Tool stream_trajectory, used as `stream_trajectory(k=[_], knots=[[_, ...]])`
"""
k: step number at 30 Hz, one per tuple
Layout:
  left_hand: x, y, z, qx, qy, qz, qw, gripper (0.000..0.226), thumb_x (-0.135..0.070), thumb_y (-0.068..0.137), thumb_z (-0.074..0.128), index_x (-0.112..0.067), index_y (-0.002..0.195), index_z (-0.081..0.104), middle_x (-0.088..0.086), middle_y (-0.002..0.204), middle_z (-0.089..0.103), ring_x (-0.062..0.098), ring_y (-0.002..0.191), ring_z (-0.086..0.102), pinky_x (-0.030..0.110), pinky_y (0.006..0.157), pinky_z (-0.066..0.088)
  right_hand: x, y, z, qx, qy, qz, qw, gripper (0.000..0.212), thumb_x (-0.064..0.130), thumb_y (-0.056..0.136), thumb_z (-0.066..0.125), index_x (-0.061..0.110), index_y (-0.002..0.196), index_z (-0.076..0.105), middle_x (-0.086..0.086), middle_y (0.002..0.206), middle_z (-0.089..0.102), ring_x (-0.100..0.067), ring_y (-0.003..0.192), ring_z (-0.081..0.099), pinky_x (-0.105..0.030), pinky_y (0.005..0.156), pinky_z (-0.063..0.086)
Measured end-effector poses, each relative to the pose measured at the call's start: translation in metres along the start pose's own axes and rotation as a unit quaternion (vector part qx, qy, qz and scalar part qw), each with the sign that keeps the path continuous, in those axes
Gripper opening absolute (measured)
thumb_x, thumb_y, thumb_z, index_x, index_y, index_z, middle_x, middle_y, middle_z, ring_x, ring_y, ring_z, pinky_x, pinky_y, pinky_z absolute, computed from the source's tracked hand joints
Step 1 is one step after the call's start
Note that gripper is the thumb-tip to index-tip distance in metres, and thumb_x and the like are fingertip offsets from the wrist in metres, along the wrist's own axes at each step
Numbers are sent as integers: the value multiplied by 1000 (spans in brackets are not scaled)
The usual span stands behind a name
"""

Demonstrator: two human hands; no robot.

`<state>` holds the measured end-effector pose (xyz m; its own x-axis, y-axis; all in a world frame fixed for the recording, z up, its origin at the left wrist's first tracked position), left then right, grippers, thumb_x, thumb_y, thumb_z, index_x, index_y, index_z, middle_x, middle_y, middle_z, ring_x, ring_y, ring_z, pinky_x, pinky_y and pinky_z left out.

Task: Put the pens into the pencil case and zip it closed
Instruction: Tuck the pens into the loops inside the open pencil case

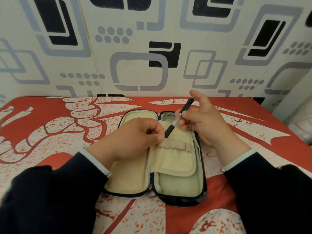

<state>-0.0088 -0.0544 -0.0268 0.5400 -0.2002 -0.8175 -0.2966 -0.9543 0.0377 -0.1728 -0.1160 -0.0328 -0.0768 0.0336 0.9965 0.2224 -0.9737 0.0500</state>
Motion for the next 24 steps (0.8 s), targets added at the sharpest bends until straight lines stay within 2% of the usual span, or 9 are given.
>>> stream_trajectory(k=[3,6,8,11,14,18,20,24], knots=[[-2,-1,2,10,0,7,1000,18,-12,83,58,-24,70,61,-22,53,53,-5,50,44,5,52,34,2,-2,3,26,-17,3,1000,54,-4,81,53,28,123,41,-2,66,72,-15,52,60,-24,49,49],[-3,-1,3,17,0,15,1000,16,-12,84,57,-22,71,61,-20,54,53,-5,51,44,5,53,34,0,-1,5,22,-8,16,1000,45,9,83,59,31,120,46,-4,71,70,-16,54,59,-24,49,49],[-4,-1,3,20,1,22,1000,15,-11,84,57,-20,72,61,-18,55,52,-5,52,44,6,53,34,-2,0,6,5,-17,24,1000,49,14,81,62,27,125,44,-6,71,67,-13,53,60,-23,48,49],[-6,0,5,20,7,31,999,13,-10,84,57,-17,75,61,-14,59,52,-5,52,44,6,54,35,-7,4,8,-18,-54,33,998,64,9,78,65,21,132,34,-1,57,67,-13,51,60,-22,49,49],[-5,0,5,19,9,34,999,14,-10,85,56,-19,74,60,-23,53,53,-5,51,44,6,53,34,-10,5,8,-44,-103,36,993,71,12,74,69,21,132,30,-1,55,68,-14,52,61,-25,54,49],[-4,1,5,20,13,31,999,15,-10,86,55,-18,74,59,-27,48,52,-5,47,43,5,51,34,-7,2,14,-33,-183,32,982,65,15,73,70,20,128,35,-2,66,67,-6,48,59,-21,50,48],[-4,1,5,19,19,30,999,13,-10,86,55,-17,76,60,-27,48,52,-5,48,44,5,51,34,-7,1,17,-15,-198,39,979,63,14,74,69,20,128,37,-1,64,65,-8,49,57,-24,51,45],[-3,2,6,11,23,24,999,10,-11,86,55,-14,78,61,-28,48,52,-6,49,45,4,51,34,-7,2,20,6,-222,40,974,57,13,76,68,23,125,41,4,62,60,-3,41,51,-21,46,41]])
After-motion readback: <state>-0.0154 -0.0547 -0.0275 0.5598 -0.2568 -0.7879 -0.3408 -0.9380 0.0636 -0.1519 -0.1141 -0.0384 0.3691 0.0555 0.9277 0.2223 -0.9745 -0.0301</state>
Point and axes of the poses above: each hand's wrist, its own y-axis towards the middle knuckle, its own z-axis out of the palm, x = y × z, the point moved 4 cm from there along y, towards the middle knuckle
